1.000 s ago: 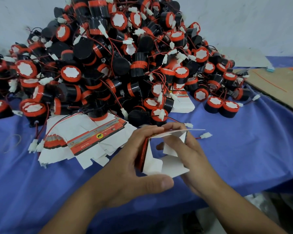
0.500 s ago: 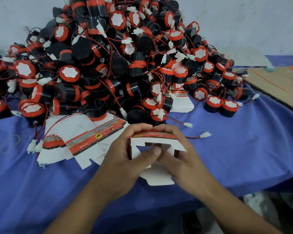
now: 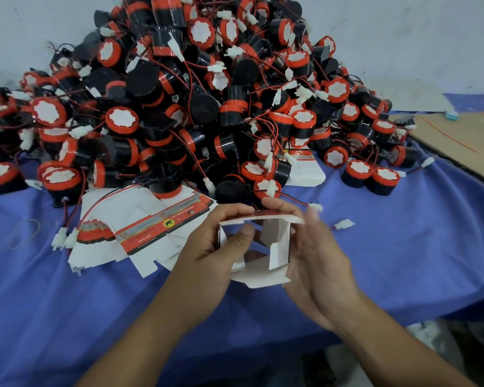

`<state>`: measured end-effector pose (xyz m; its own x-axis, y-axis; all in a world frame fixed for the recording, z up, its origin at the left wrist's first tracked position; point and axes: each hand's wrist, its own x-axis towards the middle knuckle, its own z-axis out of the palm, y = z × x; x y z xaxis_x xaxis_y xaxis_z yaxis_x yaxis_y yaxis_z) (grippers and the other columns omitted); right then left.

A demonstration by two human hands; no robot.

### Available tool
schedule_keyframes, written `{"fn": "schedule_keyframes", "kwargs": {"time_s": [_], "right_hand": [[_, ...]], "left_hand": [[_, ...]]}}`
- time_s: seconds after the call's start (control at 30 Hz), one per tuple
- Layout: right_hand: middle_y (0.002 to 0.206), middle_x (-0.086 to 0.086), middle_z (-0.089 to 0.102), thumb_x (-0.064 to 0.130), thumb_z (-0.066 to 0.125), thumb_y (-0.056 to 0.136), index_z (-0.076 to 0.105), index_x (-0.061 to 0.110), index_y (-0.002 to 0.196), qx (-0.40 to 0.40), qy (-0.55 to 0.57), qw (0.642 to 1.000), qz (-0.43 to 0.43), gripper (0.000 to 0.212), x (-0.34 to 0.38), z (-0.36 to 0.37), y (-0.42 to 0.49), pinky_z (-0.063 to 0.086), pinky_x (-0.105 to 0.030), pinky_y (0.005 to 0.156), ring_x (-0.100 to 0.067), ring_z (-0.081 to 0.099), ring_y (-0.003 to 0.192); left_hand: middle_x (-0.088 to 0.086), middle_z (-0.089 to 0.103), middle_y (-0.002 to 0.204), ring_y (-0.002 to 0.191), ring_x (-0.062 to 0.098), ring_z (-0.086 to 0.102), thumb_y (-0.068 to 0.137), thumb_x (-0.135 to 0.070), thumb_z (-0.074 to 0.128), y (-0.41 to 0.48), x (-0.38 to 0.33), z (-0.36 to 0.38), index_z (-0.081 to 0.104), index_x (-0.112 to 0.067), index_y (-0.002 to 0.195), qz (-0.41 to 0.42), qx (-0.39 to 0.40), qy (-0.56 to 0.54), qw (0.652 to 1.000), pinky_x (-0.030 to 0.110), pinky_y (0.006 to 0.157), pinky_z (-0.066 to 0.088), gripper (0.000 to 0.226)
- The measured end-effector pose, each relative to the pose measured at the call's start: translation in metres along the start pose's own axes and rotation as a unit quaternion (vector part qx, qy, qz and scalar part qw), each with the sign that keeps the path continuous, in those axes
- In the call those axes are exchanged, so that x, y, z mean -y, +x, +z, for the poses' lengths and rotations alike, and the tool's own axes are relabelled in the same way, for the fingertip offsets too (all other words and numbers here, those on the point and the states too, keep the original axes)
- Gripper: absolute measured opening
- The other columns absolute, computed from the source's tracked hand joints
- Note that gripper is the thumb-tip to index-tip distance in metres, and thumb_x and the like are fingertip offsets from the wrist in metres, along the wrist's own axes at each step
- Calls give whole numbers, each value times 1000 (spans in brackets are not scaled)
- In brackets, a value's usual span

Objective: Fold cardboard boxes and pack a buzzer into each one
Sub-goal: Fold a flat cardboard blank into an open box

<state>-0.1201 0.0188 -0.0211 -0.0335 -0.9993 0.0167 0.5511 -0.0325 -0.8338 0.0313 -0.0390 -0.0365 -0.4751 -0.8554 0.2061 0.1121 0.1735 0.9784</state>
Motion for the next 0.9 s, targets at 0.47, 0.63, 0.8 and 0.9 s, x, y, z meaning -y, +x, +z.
{"fn": "schedule_keyframes", "kwargs": {"time_s": [0.47, 0.63, 0.8, 0.9], "right_hand": [[115, -13, 71, 16, 50, 74, 74, 20, 118, -58, -36, 998, -11, 50, 10, -20, 7, 50, -52, 91, -30, 66, 104], [131, -10, 67, 10, 59, 77, 77, 16, 114, -109, -141, 981, -69, 42, 7, -17, 5, 40, -60, 112, -32, 59, 127], [107, -6, 77, 64, 61, 86, 81, 28, 97, -196, -177, 960, -95, 43, -1, -8, 3, 51, -54, 100, -25, 71, 107], [97, -1, 79, 77, 42, 82, 80, 35, 92, -200, -176, 961, -69, 58, -9, -4, -1, 52, -41, 87, -16, 74, 94]], "left_hand": [[-22, 48, 142, 129, 7, 51, 73, -41, 65, 3, 9, -14, 38, -59, 137, -69, 154, 48, 984, 43, 103, 47, 72], [-22, 48, 142, 127, 2, 52, 84, -63, 60, -4, 4, 3, 39, -50, 141, -19, 90, 115, 989, 32, 98, 45, 63], [-32, 47, 141, 130, -10, 44, 90, -47, 62, -9, 5, 20, 37, -48, 146, 17, 48, 131, 990, 7, 95, 41, 61], [-33, 51, 135, 126, -12, 47, 88, -39, 62, -11, 9, 31, 45, -48, 141, 36, -34, 147, 988, 3, 93, 38, 56]]}}
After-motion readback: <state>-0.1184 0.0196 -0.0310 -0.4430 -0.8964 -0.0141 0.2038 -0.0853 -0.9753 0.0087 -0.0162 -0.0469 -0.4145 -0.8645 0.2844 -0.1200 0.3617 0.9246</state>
